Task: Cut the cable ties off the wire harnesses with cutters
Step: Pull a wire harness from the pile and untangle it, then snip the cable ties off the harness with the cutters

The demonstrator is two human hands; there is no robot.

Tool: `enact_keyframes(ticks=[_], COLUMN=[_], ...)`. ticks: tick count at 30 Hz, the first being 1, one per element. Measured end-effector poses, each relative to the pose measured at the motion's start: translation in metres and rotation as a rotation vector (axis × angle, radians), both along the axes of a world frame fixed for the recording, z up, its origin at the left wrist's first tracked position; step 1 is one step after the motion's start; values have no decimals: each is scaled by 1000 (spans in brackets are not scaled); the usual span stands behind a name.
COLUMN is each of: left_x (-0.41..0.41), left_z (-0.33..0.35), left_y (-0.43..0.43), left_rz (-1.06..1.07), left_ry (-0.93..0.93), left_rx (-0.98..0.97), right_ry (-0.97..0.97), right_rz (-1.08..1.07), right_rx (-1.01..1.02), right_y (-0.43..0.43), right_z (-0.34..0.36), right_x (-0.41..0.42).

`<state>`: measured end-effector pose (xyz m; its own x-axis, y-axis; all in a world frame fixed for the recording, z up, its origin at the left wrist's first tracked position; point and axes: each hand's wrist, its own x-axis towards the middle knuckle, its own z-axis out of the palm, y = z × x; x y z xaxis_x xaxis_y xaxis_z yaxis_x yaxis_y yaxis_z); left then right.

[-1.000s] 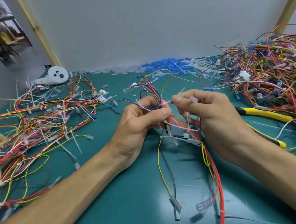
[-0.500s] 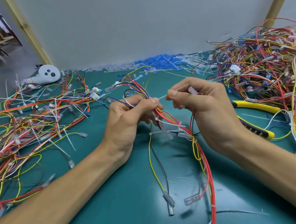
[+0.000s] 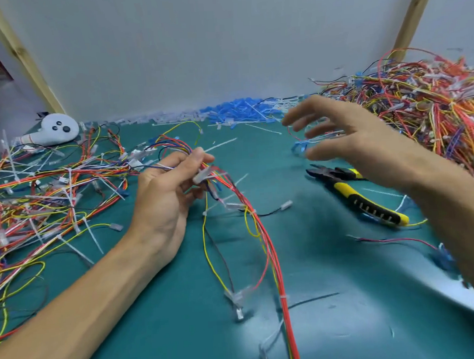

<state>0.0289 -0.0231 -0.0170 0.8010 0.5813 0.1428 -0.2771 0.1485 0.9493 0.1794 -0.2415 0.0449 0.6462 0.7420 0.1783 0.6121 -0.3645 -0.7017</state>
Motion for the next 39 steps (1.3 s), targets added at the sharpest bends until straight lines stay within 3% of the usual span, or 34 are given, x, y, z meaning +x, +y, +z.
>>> enact_keyframes(ticks=[2,4,13,18,21,26,29,31,33,35,39], left_x=[0,0,-6,-4,-3,-1,1,1,2,2,1], left_z=[-1,0,1,1,1,0,-1,-2,-2,-1,-2], left_y=[0,1,6,3,2,3,3,3,4,3,1], left_rz=[-2,-21,-78,-73,-73,-106,-120,-117,-99,-87,-84], left_ry=[11,14,-12,2,4,-45,-77,-94,-105,-113,-129], left_rx=[2,-1,-41,-38,-8,-3,1,18,28,44,46], right_ry=[-239,-315,-280,-411,-418,-506,-281,150,530,586,425], right_rz=[-180,-230,-264,-315,-357,-401,-392,-310,-200,-126,-76], right_rx=[-463,-788,-972,-900,-759,-130,217,410,467,378,311], right_y=[-9,-14,-19,-11,-8,6,15,23,29,33,38], right_z=[-3,-11,-7,-15,-18,-25,-24,-23,-23,-30,-42], right_x=[13,18,24,14,14,3,-4,-13,-24,-33,-43])
